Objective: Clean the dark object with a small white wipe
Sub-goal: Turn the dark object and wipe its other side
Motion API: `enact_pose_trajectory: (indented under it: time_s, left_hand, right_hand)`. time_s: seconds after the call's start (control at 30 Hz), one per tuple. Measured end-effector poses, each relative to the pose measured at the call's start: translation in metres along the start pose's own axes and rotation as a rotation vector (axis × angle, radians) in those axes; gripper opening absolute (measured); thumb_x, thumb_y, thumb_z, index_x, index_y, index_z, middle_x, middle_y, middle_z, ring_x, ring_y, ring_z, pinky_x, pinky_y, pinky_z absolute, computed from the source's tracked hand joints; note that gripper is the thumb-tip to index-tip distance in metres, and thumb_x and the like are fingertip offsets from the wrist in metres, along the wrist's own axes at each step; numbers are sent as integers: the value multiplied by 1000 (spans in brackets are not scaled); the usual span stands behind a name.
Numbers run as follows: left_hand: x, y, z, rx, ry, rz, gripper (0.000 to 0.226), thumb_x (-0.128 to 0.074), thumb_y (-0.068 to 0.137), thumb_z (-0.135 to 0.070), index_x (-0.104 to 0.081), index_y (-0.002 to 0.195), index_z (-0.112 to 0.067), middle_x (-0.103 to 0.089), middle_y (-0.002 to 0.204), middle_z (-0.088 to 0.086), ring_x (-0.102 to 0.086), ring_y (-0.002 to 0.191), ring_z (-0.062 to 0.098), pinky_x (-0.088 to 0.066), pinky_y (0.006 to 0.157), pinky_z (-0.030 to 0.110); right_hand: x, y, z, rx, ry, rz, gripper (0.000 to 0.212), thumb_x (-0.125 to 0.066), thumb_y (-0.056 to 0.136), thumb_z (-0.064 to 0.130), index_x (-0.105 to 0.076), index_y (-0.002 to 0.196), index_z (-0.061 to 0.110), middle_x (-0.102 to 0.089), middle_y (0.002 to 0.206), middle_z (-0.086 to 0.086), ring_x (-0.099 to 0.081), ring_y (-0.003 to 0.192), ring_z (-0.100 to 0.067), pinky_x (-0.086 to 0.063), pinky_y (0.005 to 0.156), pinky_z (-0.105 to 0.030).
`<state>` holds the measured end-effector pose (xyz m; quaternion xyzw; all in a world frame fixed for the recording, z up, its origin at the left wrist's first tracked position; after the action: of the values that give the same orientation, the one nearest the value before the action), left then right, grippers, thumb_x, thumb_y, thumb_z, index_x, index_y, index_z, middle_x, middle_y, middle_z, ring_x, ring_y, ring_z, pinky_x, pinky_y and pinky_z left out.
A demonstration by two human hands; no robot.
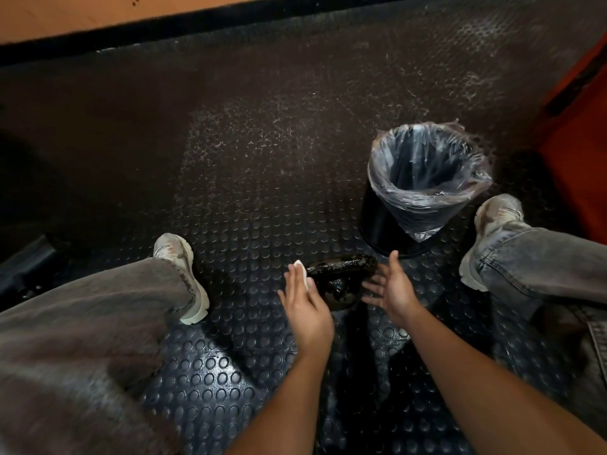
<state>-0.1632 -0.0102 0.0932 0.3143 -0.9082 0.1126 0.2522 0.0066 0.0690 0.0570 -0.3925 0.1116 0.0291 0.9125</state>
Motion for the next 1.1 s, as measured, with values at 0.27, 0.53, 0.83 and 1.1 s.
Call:
enact_pose_trajectory:
  time_s: [0.27,0.53,0.83,1.1]
  left_hand:
    - [-22,18,-46,-230,269,214,43,-29,110,-28,-55,143,-17,-50,151,-4,-25,150,11,0,127,40]
    - [-13,-13,-10,-234,207,148,48,-32,110,-28,-28,157,-24,-20,164,-13,0,153,1,3,127,41]
    - [-10,15,-18,-12,111,13,43,-33,109,-28,-50,147,-17,-41,157,-2,-21,152,11,-5,127,42]
    - [-27,-13,-18,-435,361,208,50,-29,107,-30,-33,156,-25,-21,166,-10,-3,155,7,7,125,47]
  right_hand:
    - [0,0,0,3,1,4,77,-19,98,72,-48,145,18,-50,147,-15,-56,119,-28,-48,99,-52]
    - [2,2,-2,3,-4,-3,83,-20,96,74,-44,149,16,-46,151,-17,-55,125,-31,-47,103,-57]
    - [3,5,-3,0,-4,-7,83,-21,96,75,-42,150,16,-47,150,-16,-56,125,-31,-46,104,-58]
    - [3,1,-1,-4,3,-11,78,-22,97,73,-49,145,17,-50,146,-15,-55,126,-32,-46,104,-58]
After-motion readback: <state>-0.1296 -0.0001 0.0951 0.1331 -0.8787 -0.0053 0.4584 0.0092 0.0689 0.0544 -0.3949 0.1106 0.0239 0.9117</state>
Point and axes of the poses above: each hand's wrist, its own y-axis towards the middle knuckle, its own x-axis out of the back of the hand, z = x × y, the point moved 5 cm from there along y, towards the middle knuckle
